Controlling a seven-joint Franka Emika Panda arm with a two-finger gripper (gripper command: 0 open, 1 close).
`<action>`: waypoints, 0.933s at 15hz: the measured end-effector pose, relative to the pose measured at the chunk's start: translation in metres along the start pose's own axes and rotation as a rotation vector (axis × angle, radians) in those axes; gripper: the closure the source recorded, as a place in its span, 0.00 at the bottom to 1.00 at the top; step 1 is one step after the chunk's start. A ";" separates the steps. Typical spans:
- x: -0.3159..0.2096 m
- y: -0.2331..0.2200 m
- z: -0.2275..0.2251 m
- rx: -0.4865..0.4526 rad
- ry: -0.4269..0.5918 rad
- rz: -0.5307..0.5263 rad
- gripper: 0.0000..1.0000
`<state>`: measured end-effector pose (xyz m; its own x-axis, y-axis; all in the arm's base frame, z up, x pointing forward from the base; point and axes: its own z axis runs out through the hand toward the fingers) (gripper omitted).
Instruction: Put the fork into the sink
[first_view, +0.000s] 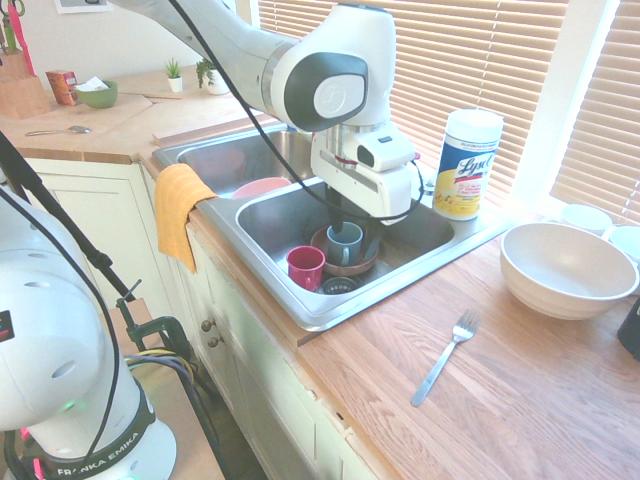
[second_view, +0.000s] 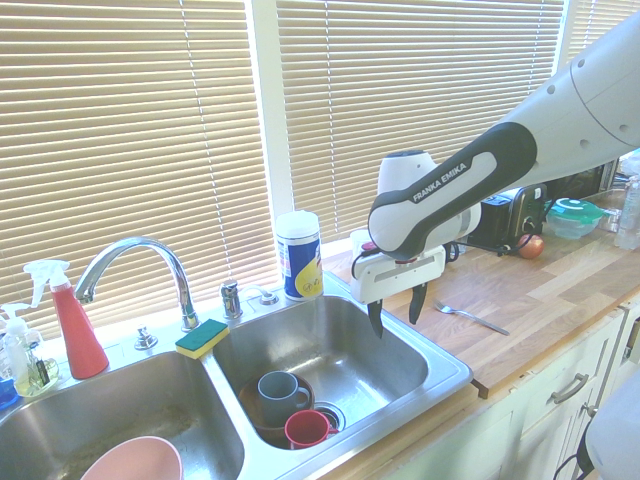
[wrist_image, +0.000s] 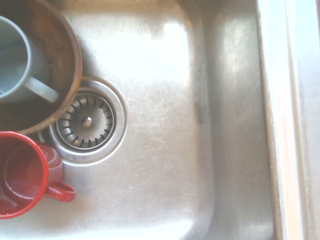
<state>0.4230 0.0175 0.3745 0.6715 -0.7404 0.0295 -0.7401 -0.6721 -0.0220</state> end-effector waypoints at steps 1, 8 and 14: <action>0.000 0.000 0.000 0.000 0.000 0.000 0.00; 0.033 0.032 -0.016 -0.031 -0.054 -0.362 0.00; 0.115 0.107 -0.013 -0.040 -0.014 -0.386 0.00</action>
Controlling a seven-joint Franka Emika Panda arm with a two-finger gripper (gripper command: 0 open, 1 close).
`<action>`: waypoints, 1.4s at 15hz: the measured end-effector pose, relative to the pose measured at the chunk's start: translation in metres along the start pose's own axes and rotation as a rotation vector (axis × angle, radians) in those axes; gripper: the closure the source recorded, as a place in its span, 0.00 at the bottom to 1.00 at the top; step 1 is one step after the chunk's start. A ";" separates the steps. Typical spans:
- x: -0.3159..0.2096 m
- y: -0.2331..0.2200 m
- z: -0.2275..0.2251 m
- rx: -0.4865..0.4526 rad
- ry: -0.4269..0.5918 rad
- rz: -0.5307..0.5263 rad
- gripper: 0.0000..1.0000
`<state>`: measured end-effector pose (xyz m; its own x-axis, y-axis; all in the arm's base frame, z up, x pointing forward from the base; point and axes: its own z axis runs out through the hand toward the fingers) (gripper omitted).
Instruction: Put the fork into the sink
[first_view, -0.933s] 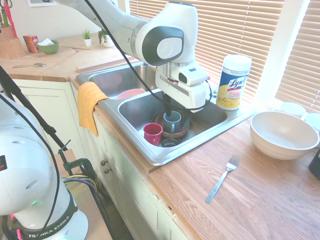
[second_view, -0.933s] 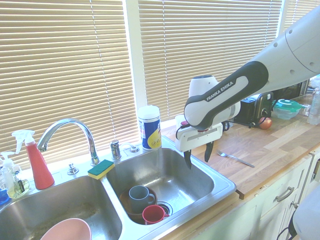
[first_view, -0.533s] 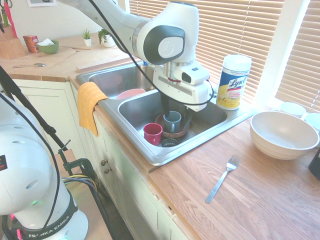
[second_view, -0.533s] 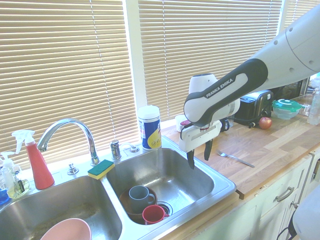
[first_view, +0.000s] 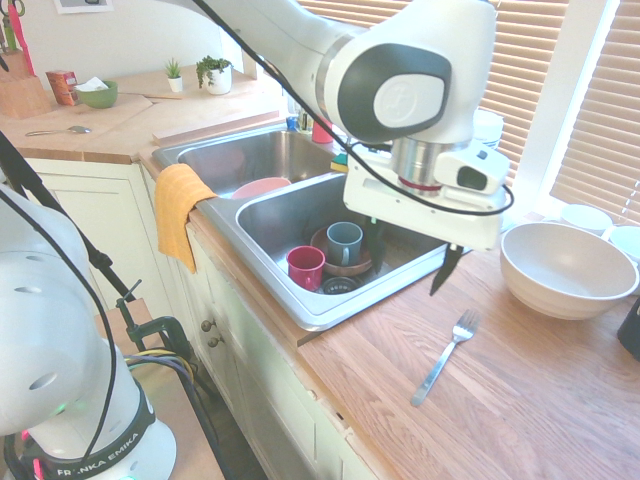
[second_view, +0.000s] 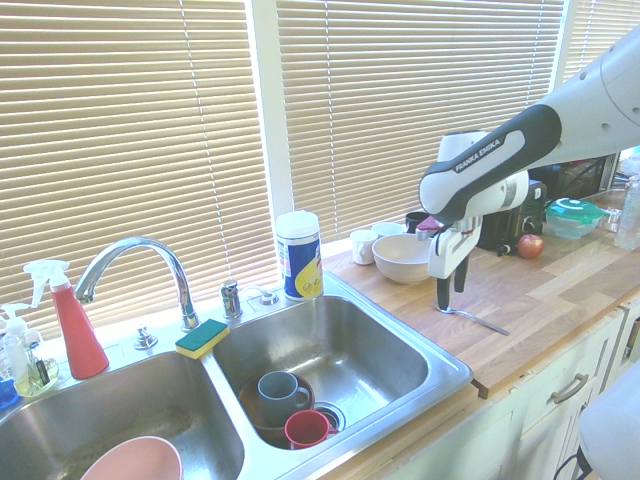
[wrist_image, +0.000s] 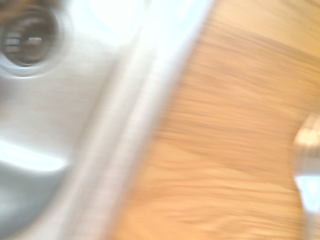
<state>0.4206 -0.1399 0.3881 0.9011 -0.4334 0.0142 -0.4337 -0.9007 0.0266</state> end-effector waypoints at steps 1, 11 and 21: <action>0.007 0.006 0.007 -0.004 -0.006 0.009 0.00; 0.032 0.035 0.063 -0.041 -0.055 0.056 1.00; 0.034 0.039 0.074 -0.042 -0.066 0.066 1.00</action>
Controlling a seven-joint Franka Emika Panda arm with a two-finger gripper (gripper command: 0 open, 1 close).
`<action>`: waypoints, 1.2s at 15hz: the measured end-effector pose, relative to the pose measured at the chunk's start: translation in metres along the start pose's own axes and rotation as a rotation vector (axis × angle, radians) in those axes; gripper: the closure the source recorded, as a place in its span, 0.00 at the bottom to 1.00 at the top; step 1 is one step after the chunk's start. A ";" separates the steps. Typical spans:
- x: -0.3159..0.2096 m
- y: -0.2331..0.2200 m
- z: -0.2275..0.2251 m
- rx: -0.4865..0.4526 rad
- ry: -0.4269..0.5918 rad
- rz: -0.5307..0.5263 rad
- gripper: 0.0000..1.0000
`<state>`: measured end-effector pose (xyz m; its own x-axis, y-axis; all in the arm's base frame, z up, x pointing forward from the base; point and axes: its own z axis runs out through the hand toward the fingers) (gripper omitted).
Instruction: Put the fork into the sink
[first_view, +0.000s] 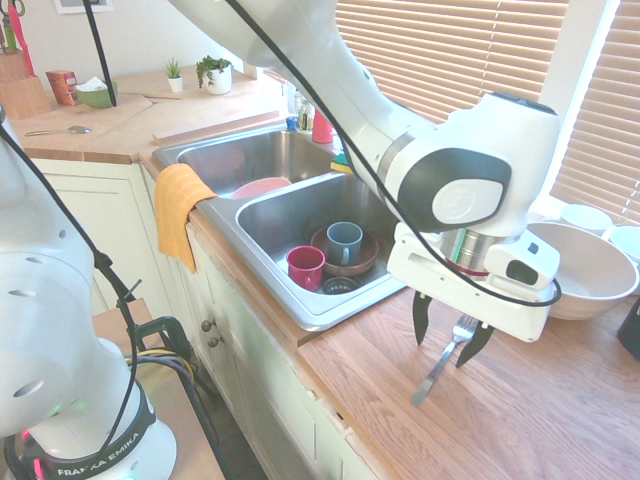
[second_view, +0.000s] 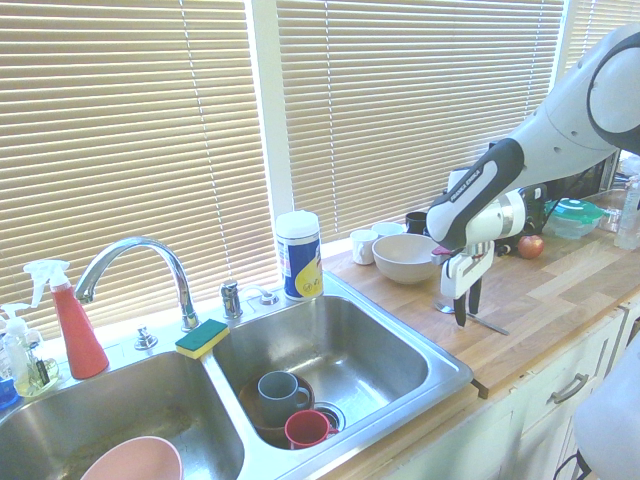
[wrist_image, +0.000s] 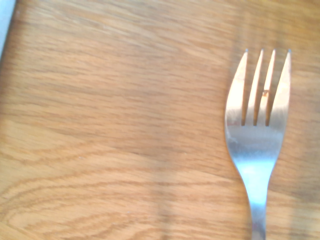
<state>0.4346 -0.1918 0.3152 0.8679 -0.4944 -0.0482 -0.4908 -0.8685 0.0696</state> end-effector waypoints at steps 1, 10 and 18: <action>0.001 0.000 0.000 0.001 0.001 0.001 1.00; 0.003 0.000 0.000 0.004 0.008 0.004 1.00; -0.002 -0.016 -0.058 0.039 0.016 0.078 1.00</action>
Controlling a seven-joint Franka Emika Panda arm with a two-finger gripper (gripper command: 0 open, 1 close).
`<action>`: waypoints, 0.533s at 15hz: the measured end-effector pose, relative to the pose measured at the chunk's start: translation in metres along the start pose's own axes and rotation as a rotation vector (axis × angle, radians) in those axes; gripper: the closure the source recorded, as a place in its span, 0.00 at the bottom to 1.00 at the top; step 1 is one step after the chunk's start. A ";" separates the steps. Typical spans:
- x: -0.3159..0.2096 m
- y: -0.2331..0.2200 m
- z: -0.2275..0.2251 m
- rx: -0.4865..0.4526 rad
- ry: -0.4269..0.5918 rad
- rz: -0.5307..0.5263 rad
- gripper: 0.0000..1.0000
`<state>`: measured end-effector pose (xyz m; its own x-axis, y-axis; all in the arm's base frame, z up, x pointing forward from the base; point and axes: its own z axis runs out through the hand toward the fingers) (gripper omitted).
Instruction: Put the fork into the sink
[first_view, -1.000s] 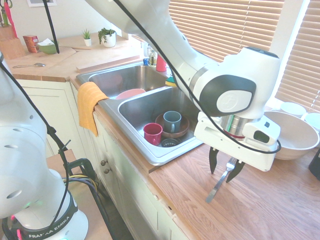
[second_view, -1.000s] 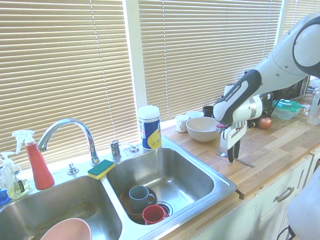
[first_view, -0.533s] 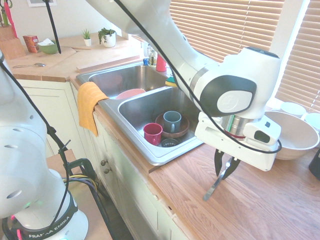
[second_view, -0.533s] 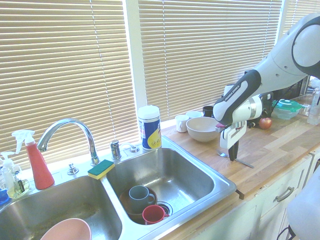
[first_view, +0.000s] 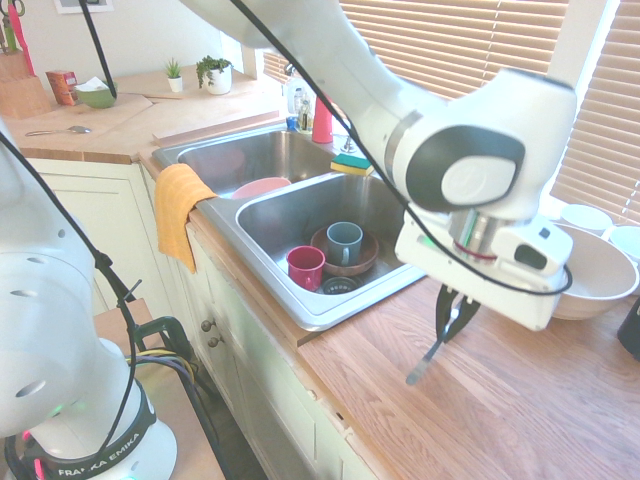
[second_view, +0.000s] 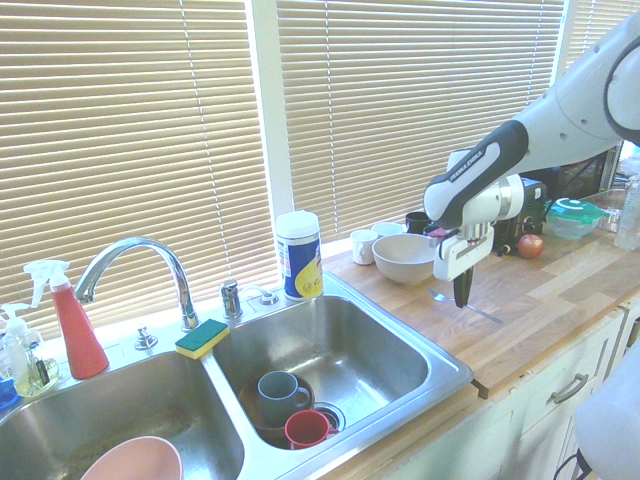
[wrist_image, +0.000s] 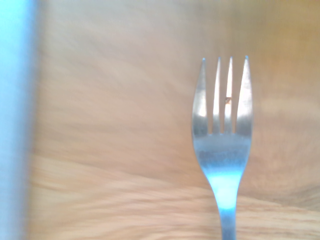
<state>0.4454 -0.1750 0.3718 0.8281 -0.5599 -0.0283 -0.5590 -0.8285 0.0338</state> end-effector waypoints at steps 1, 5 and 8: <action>-0.010 -0.020 -0.026 0.002 0.013 0.008 1.00; -0.052 -0.134 -0.068 0.008 0.082 0.141 1.00; -0.063 -0.205 -0.048 0.019 0.119 0.269 1.00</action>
<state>0.5098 0.0312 0.4149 0.6485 -0.7550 0.0969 -0.7590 -0.6511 0.0056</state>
